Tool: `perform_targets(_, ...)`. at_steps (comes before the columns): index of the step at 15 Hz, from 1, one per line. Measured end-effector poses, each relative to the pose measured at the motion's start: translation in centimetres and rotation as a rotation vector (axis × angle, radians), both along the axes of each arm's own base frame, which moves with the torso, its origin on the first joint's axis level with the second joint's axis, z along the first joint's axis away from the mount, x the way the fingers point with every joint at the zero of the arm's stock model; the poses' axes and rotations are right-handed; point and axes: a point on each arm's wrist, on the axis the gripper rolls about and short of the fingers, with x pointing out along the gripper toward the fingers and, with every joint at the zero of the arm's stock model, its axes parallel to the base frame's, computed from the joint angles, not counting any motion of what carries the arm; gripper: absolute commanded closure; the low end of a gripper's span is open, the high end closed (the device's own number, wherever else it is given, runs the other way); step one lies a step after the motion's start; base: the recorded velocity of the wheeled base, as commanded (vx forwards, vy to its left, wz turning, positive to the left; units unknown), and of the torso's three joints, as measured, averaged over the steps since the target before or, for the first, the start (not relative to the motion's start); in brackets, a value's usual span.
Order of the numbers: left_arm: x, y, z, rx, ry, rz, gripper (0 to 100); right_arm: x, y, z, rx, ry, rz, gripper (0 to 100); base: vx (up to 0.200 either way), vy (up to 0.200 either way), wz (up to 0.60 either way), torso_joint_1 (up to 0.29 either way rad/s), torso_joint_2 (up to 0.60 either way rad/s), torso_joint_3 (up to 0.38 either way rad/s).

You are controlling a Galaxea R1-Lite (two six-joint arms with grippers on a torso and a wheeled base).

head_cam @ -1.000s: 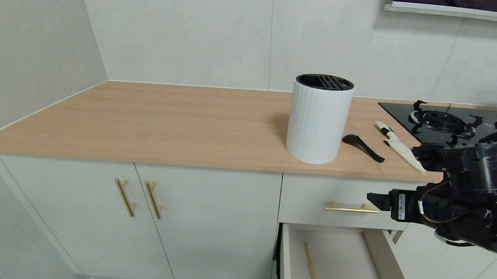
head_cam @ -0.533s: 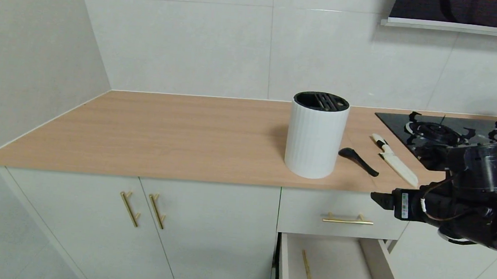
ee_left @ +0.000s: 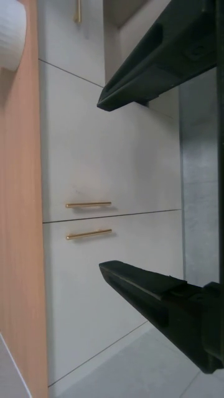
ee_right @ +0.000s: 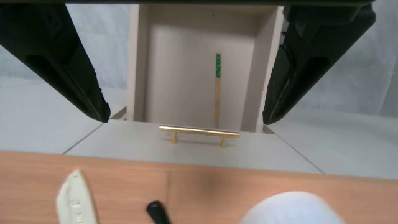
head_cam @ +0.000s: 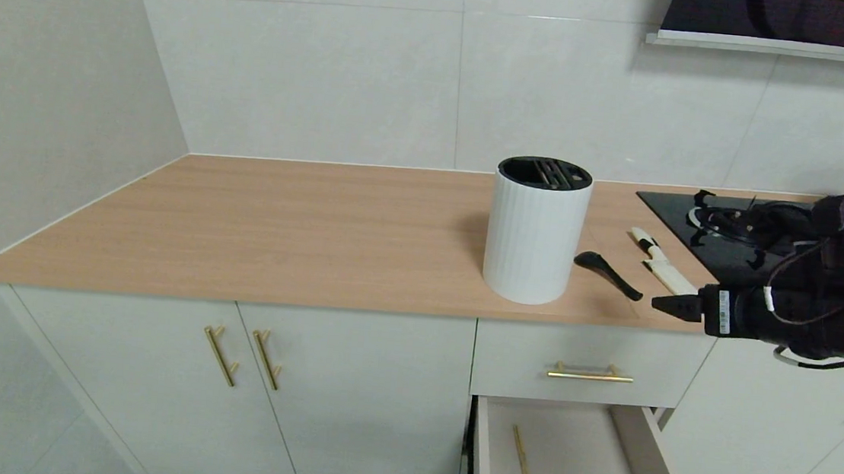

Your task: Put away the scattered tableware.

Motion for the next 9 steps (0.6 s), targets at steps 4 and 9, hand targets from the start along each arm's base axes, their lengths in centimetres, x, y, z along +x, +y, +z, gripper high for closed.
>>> perform_targets(4,0.0,0.0,0.0,0.000,0.000,0.000,0,5.2,-0.3,0.0,-0.021,-0.023,0.096,0,0.000,0.000,0.00,0.000,0.00,0.000)
perform_targets(9,0.0,0.0,0.0,0.000,0.000,0.000,0,10.5,0.4,-3.4,-0.075,-0.115,0.141,0,0.000,0.000,0.00,0.000,0.00,0.000)
